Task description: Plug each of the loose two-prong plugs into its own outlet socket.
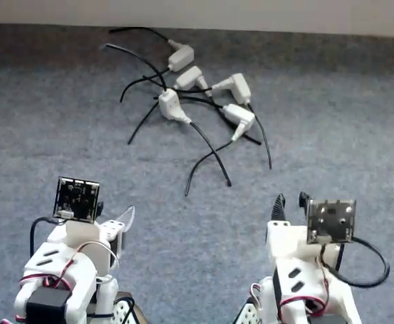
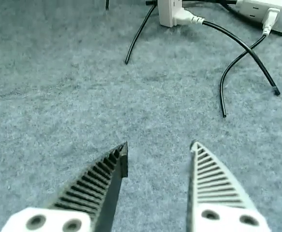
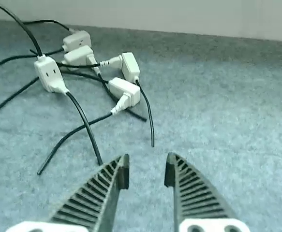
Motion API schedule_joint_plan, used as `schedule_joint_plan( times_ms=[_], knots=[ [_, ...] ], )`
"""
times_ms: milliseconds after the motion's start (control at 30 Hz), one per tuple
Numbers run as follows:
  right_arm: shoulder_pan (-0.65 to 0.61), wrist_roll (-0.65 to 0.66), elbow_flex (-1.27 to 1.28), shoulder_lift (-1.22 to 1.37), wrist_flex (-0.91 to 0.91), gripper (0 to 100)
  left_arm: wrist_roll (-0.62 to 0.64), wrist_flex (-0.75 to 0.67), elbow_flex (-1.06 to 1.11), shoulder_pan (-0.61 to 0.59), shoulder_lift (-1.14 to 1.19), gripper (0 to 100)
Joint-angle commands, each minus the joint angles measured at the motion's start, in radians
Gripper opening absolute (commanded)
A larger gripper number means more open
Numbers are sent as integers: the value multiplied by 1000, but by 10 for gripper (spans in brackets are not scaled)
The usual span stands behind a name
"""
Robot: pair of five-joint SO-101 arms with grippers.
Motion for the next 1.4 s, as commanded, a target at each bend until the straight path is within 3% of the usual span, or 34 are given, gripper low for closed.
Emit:
schedule_joint_plan(
  times_ms=[0, 100, 300, 500, 733, 900, 1200, 1367],
  knots=[
    [8, 84, 113, -1, -38, 117, -3, -48, 8, 13, -2, 82],
    [12, 84, 159, 54, -65, 116, -3, -91, 65, 13, -2, 2],
    [8, 83, 280, 81, -122, 110, -3, -146, 226, 13, -2, 6],
    [13, 92, 512, 7, -203, 5, -3, -150, 334, 12, -2, 6],
    [15, 91, 723, -33, -199, 5, -3, -189, 472, 12, -2, 6],
    [16, 91, 783, -35, -203, 5, -3, -190, 510, 1, -4, 6],
    [15, 87, 794, -33, -171, 5, 0, -183, 524, -151, -4, 6],
    [15, 89, 794, -33, -171, 5, 3, -183, 524, -156, -4, 6]
  ],
)
